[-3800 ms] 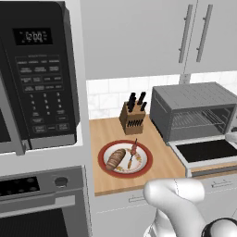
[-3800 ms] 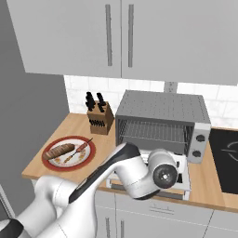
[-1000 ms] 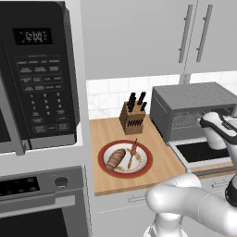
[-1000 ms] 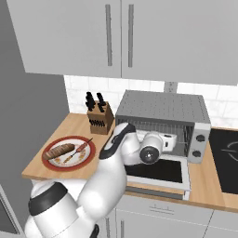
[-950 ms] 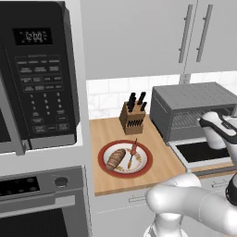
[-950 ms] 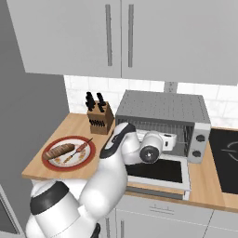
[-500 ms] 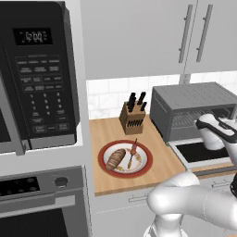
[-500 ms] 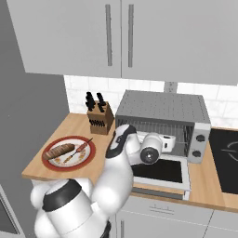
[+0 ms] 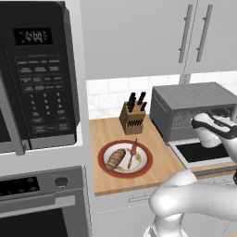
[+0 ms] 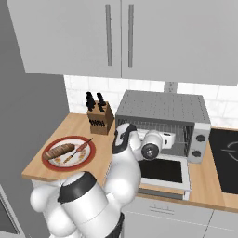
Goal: Pick up the kebab skewer and baguette bread, and place them inside the toaster oven. Close the toaster oven door and start by setting the timer.
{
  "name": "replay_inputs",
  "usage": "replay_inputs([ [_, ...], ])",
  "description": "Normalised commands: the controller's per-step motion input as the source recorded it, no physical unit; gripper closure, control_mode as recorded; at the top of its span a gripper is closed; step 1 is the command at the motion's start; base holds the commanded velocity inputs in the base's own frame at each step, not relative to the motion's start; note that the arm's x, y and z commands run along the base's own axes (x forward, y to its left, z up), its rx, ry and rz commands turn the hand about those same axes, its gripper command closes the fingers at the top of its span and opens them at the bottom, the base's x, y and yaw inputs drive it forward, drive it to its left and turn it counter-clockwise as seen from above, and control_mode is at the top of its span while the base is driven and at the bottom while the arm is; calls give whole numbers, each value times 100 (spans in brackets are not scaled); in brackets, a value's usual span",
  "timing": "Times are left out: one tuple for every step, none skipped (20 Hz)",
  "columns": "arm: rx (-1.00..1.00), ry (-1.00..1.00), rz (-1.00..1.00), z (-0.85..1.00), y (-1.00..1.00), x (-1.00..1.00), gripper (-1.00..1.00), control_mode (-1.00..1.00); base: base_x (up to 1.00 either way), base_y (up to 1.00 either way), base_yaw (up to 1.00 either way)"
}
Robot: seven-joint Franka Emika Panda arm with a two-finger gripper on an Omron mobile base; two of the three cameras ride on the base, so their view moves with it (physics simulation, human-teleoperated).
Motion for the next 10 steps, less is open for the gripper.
replay_inputs([
  [0,0,0,-11,0,26,-100,-100,0,0,0],
  [0,0,0,-11,0,25,-100,-100,0,0,0],
  [0,0,0,-16,0,22,-100,-100,0,0,0],
  [0,0,0,-26,0,12,-100,-100,0,0,0],
  [-1,0,0,-31,0,9,-100,-100,0,0,0],
  [-1,0,0,-36,0,3,-100,-100,0,0,0],
  [0,0,0,-35,0,0,-100,-100,0,0,0],
  [0,0,0,-26,0,2,-100,-100,0,0,0],
  [0,0,0,-11,0,4,-100,-100,0,0,0],
  [0,0,0,0,0,8,-100,-100,0,0,0],
])
